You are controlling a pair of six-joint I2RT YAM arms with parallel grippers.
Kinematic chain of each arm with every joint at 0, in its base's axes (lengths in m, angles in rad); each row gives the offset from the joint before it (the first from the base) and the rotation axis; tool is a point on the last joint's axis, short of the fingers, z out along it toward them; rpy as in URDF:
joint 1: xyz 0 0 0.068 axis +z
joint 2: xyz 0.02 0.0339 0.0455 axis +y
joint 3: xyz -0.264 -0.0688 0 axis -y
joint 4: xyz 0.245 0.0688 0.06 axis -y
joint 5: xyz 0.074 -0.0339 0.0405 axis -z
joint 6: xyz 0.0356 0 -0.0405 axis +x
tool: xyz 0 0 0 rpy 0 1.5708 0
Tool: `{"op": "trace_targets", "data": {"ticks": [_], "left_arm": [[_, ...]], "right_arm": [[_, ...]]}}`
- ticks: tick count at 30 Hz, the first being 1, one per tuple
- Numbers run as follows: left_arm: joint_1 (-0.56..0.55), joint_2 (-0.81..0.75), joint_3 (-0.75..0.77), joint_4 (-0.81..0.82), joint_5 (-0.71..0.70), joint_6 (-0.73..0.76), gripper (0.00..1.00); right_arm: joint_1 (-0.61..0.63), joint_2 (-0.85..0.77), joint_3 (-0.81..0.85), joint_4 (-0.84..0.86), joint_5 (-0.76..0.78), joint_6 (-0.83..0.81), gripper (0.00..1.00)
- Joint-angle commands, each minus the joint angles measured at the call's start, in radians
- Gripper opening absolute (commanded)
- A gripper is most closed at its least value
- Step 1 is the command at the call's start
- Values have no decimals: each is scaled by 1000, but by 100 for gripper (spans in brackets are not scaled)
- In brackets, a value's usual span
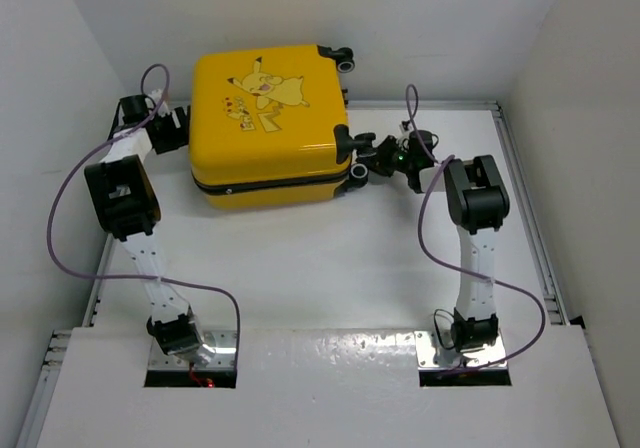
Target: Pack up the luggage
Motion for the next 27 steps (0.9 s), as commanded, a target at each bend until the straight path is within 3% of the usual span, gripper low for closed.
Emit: {"op": "trace_targets", "data": {"ticks": [1,5,7,10,13,15,17,18,20,21,22,25,27], "left_arm": [[-186,50,123,50,148,-79,78],[-140,77,204,194,110,-255,79],[-79,33,203,297,10,-358,100],[27,-75,191,287,-131,-399,100],[132,-247,22,447,-206,-503,100],[221,-401,-74,426,-230,-504,100],[254,-484,-112,237,-203,-437,100],[267,-566,-169,80,-181,-398,100],[281,-680,-311,-6,-129,-373,100],[290,-747,-514,-17,-83,-373,100],[302,-883,-612,-17,-56,-386,100],[273,-1046,-918,-49,5,-415,100],[215,-1149,-1020,-60,16,-455,100]], "right_arm": [[59,-153,-173,-44,-116,3,20],[114,-298,-352,49,-144,58,17],[158,-375,-439,89,-174,89,16],[253,-485,-534,162,-168,123,16],[359,-576,-647,197,-136,129,16],[401,-659,-678,208,-69,123,14],[473,-734,-721,188,-14,105,14],[499,-750,-728,174,26,92,14],[533,-796,-732,133,57,52,17],[533,-808,-732,125,63,46,17],[536,-820,-732,95,95,32,20],[493,-926,-754,-17,148,-78,23],[424,-1032,-786,-135,193,-168,25]]}}
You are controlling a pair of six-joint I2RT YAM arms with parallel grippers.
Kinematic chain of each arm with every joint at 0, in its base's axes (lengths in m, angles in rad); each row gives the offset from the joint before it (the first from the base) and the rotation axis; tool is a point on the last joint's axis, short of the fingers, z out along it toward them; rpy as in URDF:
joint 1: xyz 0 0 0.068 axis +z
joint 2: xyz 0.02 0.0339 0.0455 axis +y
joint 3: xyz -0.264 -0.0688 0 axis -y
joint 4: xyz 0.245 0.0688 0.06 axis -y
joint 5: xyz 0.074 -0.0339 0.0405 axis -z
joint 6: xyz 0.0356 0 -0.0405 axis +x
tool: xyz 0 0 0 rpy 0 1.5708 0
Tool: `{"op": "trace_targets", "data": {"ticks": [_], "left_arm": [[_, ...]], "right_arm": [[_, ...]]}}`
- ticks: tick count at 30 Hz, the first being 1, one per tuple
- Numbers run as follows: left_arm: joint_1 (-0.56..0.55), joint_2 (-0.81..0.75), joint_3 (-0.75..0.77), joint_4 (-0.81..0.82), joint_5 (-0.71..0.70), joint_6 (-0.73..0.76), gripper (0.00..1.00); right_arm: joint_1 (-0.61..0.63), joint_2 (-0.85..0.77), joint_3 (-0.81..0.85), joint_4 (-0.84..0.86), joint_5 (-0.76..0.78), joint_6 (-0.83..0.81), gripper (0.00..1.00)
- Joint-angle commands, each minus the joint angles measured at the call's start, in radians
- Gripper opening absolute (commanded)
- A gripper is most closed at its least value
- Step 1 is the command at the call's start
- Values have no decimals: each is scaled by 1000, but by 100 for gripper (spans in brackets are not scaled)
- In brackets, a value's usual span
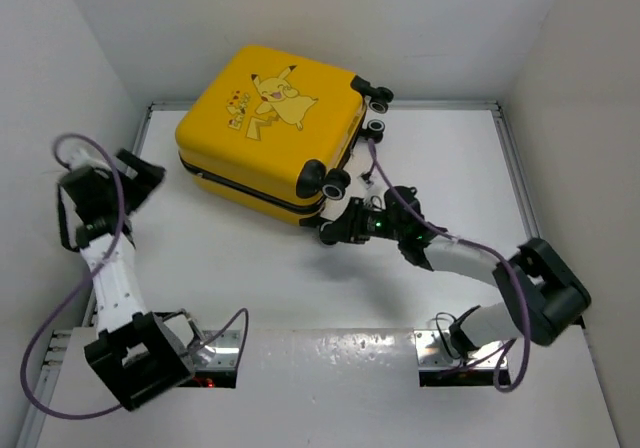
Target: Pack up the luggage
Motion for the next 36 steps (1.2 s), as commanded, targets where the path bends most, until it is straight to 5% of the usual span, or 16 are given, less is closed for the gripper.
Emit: {"op": "trace_targets", "data": {"ticks": [1,5,10,17,24,30,36], "left_arm": [[-74,-35,-225,-140,76,-61,100],[-206,8,-261,-73,41,-135,87],[-406,194,-261,154,-2,-285,71],[-382,523,117,311,-115,-287,71],[-262,747,445,274,-171,-175,81],[-219,697,341,225,-137,0,88],[-208,548,138,188,-85,2,91]], "right_arm": [[-101,-159,-18,-112,123,-233,25],[-239,-331,-66,-246,197,-508,30],[-458,-258,2,-307,117,-712,48],[-692,3,157,-183,-4,-728,69],[-782,498,613,-15,-171,-530,78],[-741,901,1119,39,-113,-205,70],[-635,1244,1528,-94,54,-97,71]]}}
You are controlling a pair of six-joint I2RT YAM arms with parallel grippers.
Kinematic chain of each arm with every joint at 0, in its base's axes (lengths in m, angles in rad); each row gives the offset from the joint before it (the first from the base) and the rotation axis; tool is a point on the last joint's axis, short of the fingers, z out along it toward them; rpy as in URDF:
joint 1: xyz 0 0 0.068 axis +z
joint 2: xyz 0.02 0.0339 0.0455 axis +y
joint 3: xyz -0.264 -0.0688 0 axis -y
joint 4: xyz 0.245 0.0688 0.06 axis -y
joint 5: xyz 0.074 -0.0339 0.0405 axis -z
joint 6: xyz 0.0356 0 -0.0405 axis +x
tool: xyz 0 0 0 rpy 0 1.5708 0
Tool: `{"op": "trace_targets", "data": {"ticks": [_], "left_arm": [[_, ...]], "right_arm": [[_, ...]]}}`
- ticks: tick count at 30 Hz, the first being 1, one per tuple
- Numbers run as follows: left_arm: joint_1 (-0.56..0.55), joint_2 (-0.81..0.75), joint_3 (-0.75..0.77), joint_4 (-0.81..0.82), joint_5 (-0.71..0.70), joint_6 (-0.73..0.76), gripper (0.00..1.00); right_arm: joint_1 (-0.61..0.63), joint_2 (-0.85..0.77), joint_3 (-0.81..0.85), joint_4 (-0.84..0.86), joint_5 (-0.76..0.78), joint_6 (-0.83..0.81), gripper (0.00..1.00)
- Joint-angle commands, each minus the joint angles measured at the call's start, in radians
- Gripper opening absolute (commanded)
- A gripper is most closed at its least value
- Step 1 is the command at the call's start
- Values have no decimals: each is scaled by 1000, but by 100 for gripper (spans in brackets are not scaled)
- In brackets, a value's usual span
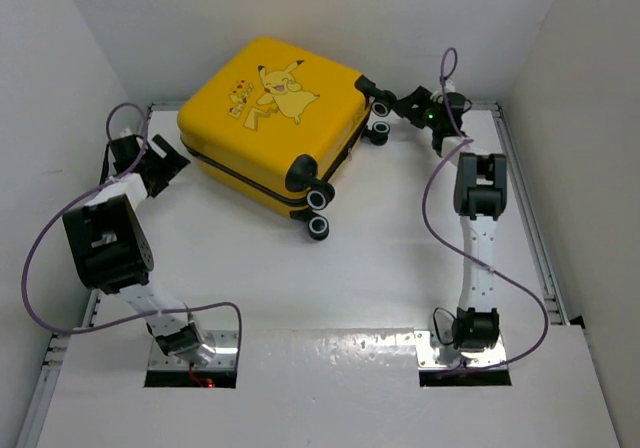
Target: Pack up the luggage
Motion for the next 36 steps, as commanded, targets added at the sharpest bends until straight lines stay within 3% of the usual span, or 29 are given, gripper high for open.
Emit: {"op": "trace_targets", "data": {"ticks": [1,3,6,11,13,15,17,20,23,26,29,31,33,34,36], "left_arm": [[4,-117,-90,-16,53,19,91],[4,-146,-101,-42,68,18,91],[4,-191,-101,-85,85,29,94],[4,-281,-141,-113,142,51,94],[-5,-329,-179,-139,169,61,94],[-16,-370,-211,-153,183,74,94],[-16,-441,-256,-162,183,83,94],[-4,-525,-274,-194,151,101,97],[33,-577,-262,-236,151,147,100],[46,-629,-183,-340,84,238,100],[70,-695,-120,-412,74,313,100],[82,-734,-89,-466,83,322,100],[95,-743,-57,-530,131,338,100],[95,-743,-56,-543,146,325,100],[105,-767,-66,-552,256,325,100]], "right_arm": [[73,170,187,-66,131,121,71],[120,215,345,-148,158,129,71],[180,214,318,-169,179,161,64],[240,7,-164,-22,-67,304,38],[271,-148,-375,110,-117,330,34],[297,-278,-583,178,-131,342,34],[300,-332,-688,202,-111,328,34],[274,-426,-767,165,-80,276,43],[213,-529,-805,61,-65,148,44],[141,-677,-865,-62,-30,-87,46],[55,-945,-986,-145,13,-292,44],[35,-1085,-1131,-122,24,-331,42],[48,-1233,-1254,-93,6,-356,42],[118,-1367,-1319,-83,13,-359,41],[192,-1435,-1409,-48,82,-336,41]]}}
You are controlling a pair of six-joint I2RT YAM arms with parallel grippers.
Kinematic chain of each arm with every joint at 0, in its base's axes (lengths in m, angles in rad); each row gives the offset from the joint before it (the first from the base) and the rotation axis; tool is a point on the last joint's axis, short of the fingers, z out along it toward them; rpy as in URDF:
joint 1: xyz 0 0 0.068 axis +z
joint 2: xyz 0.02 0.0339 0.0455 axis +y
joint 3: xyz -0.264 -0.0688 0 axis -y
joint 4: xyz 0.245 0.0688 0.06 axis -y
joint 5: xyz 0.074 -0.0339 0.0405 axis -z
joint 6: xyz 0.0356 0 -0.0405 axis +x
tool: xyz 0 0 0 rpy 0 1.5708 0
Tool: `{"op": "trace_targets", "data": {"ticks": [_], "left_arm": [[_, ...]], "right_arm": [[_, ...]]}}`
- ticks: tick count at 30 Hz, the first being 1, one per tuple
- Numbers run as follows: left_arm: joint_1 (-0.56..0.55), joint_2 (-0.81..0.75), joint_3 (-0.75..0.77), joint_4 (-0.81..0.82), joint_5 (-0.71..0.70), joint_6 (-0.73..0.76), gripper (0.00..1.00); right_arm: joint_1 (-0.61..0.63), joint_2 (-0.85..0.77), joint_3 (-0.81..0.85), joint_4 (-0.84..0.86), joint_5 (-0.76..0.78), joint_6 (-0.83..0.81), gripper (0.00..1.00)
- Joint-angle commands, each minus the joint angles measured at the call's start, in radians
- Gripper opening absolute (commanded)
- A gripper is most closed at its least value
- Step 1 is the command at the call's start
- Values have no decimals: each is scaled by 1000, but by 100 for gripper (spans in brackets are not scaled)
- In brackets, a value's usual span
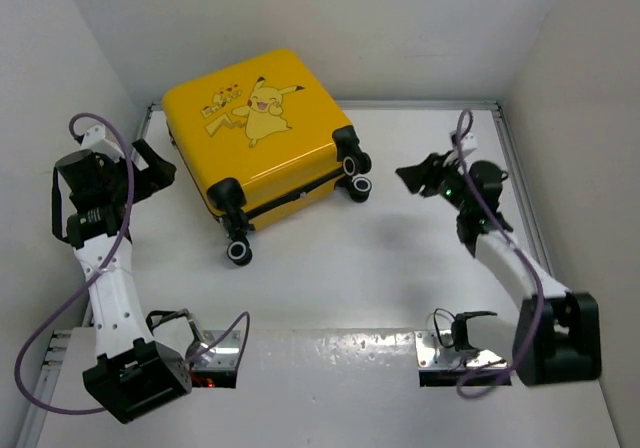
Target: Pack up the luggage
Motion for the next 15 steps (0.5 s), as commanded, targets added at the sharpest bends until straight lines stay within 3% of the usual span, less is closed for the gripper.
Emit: {"op": "trace_targets", "data": {"ticks": [1,3,4,7,8,11,15], "left_arm": [[13,-32,9,-88,145,17,100],[-2,-60,0,-88,192,-30,98],[-2,-69,-10,-88,202,-46,96],[-12,-118,-20,-111,211,-72,95],[-12,-135,-20,-111,200,-72,95],[-21,-176,-46,-111,130,-81,95],[-21,-176,-67,-111,96,-103,94]], "right_arm": [[198,-95,-177,40,71,-54,41],[385,-121,-204,112,184,-30,41],[430,-95,-216,132,303,1,41],[594,11,-244,298,455,10,45],[693,34,-221,309,488,-11,47],[838,156,-117,291,668,-83,51],[935,372,72,259,943,-99,56]]}}
